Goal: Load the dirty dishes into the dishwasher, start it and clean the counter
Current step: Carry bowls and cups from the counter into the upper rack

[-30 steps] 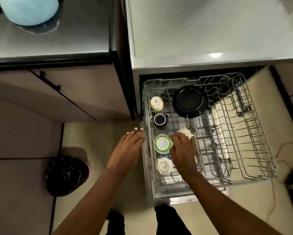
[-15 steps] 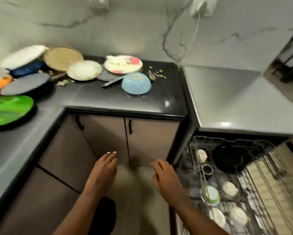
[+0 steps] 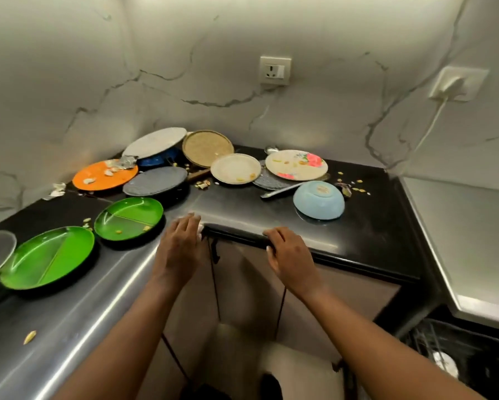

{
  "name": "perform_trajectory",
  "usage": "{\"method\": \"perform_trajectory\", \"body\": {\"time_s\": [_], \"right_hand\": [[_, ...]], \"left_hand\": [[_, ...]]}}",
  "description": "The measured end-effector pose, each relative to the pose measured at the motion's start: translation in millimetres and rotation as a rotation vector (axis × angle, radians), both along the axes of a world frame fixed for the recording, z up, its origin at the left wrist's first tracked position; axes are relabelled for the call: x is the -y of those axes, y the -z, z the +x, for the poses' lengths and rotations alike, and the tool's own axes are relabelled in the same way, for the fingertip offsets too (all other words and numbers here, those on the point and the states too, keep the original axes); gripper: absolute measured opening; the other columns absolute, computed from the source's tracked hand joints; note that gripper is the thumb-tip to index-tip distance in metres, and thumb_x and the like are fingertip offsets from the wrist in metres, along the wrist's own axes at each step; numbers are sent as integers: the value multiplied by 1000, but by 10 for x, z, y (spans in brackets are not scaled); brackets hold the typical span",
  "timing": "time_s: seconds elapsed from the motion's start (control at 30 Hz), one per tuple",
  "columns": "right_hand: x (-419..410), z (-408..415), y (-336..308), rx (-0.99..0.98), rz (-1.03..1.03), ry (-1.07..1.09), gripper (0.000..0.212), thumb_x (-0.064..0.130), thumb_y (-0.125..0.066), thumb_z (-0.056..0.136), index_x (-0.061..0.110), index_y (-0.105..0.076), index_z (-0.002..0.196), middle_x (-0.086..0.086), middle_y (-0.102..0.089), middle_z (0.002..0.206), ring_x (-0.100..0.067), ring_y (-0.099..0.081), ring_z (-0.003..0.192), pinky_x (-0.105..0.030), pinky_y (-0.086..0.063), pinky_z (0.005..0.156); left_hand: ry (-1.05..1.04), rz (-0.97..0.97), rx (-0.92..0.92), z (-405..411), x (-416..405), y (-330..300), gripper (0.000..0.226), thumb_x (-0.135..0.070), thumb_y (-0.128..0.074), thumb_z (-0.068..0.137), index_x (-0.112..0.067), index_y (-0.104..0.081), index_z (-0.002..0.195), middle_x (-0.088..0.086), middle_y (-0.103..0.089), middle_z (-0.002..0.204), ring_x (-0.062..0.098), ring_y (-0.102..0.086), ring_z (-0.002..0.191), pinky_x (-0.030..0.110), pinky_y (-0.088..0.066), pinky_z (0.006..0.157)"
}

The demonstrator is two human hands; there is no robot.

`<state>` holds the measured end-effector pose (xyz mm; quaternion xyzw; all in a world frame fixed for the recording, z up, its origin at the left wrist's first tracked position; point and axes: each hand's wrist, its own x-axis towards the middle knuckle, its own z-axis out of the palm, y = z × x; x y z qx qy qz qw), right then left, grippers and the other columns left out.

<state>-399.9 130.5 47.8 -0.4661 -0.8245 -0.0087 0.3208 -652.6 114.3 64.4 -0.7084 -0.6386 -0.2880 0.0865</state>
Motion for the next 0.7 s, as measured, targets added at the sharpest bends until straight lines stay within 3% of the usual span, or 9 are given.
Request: {"method": "perform_trajectory", "body": {"time_s": [0.13,0.4,0.57,0.7], "right_hand": [[-599,-229,27,6,9,-89,34,7,-66,80,12,-61,113,-6,-60,103,-24,-58,90,-35,-50,77],[-2115,-565,183,-10,-62,-241,35,9,-68,82,16,-60,115,-2,-60,108,-19,-59,93,-28,-48,81],[-3049,-840,57,-22,-52,-254,34,9,-69,80,8,-62,113,-9,-62,105,-27,-62,91,-37,-53,78],[-3519,-1162,5,-23,-89,-288,31,33,-55,88,10,-61,108,-8,-61,105,-28,-60,89,-37,-49,74]], "left_hand": [[-139,-66,11,-291,-499,101,54,-4,-66,76,-3,-52,128,24,-47,139,40,-49,117,49,-46,95],[-291,-162,18,-657,-1765,302,44,-5,-64,80,2,-55,123,26,-51,133,40,-53,114,48,-46,95],[-344,-122,37,-789,-2529,116,35,-8,-58,86,-1,-57,121,21,-55,127,37,-52,112,47,-45,94],[-370,-134,70,-1000,-2982,-32,27,-10,-56,88,-5,-59,114,15,-57,113,35,-53,103,46,-47,84]]}}
